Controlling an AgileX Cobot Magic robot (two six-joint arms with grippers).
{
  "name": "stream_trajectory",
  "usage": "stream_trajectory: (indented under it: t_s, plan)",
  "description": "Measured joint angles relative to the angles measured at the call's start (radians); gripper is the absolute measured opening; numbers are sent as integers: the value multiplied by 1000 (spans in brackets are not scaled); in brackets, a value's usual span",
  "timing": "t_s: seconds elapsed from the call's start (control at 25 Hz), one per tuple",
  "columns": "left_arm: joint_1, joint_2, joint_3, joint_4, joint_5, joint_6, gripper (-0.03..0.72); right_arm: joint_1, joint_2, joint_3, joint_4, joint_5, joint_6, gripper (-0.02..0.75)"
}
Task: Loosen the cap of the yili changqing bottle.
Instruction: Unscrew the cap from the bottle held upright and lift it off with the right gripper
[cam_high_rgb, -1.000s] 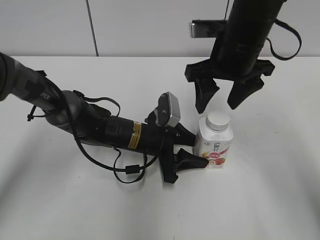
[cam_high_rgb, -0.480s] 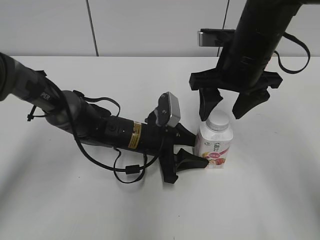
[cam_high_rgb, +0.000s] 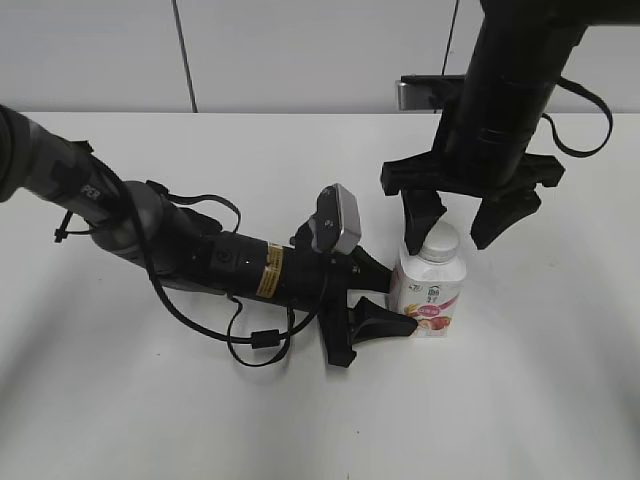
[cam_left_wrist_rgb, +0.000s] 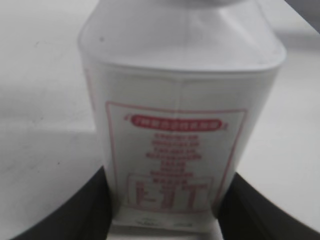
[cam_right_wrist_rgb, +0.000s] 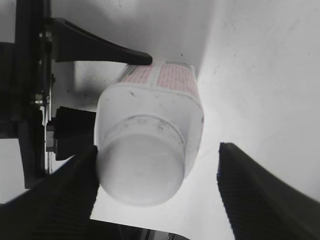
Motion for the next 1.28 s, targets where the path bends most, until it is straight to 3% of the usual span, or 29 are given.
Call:
stream_trajectory:
  t_s: [0.16, 0.4, 0.68, 1.04, 1.28]
  plan:
    - [0, 0, 0, 0, 0, 0, 384, 0, 6, 1, -1, 2, 0, 547]
    - [0, 0, 0, -1, 0, 0, 384, 2, 6, 1, 11, 2, 0, 395]
    - [0, 0, 0, -1, 0, 0, 384, 2, 6, 0, 10, 5, -72, 395]
    - [0, 0, 0, -1, 0, 0, 384, 2, 5, 0, 5, -4, -621, 395]
    - [0, 0, 0, -1, 1, 0, 384, 2, 4, 0, 2, -9, -1117, 395]
